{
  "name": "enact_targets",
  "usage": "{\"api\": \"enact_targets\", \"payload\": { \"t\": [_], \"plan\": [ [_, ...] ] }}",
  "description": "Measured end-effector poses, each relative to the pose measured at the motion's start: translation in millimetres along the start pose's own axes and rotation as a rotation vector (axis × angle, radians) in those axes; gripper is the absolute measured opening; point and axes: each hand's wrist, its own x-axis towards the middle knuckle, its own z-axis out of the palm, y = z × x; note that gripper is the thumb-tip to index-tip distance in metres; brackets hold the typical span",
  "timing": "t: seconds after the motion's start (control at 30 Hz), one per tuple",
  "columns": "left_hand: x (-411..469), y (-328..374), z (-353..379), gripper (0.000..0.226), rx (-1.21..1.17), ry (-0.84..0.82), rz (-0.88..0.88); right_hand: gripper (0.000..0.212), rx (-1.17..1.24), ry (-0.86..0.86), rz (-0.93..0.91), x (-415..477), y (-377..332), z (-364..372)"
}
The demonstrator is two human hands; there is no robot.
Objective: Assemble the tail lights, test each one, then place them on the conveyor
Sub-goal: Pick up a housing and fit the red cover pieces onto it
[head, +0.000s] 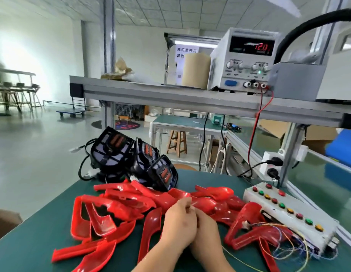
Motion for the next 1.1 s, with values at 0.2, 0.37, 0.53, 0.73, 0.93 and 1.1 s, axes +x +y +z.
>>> {"api": "enact_targets", "payload": {
  "t": [0.2, 0.37, 0.53, 0.73, 0.93, 1.1],
  "plan": [
    [59, 17, -51, 0.036, 0.174, 0.345, 0.121, 0.038, 0.257, 0.020, 0.120, -1, 11, 10],
    [108, 3, -84, 0.046, 0.224, 0.401, -0.190, 0.039, 0.257, 0.033, 0.140, 0, 8, 9],
    [123, -4, -79, 0.043, 0.408, 0.328, -0.150, 0.039, 0.267, 0.030, 0.151, 0, 8, 9],
    [123, 0, -87, 0.046, 0.246, 0.372, -0.159, 0.040, 0.275, 0.032, 0.124, -1, 10, 8],
    [101, 10, -96, 0.033, -0.254, 0.389, -0.122, 0.041, 0.337, 0.029, 0.120, -3, 10, 5],
    [69, 10, -101, 0.030, -0.497, 0.291, -0.025, 0.035, 0.568, 0.057, 0.126, -6, 7, 2]
  ]
}}
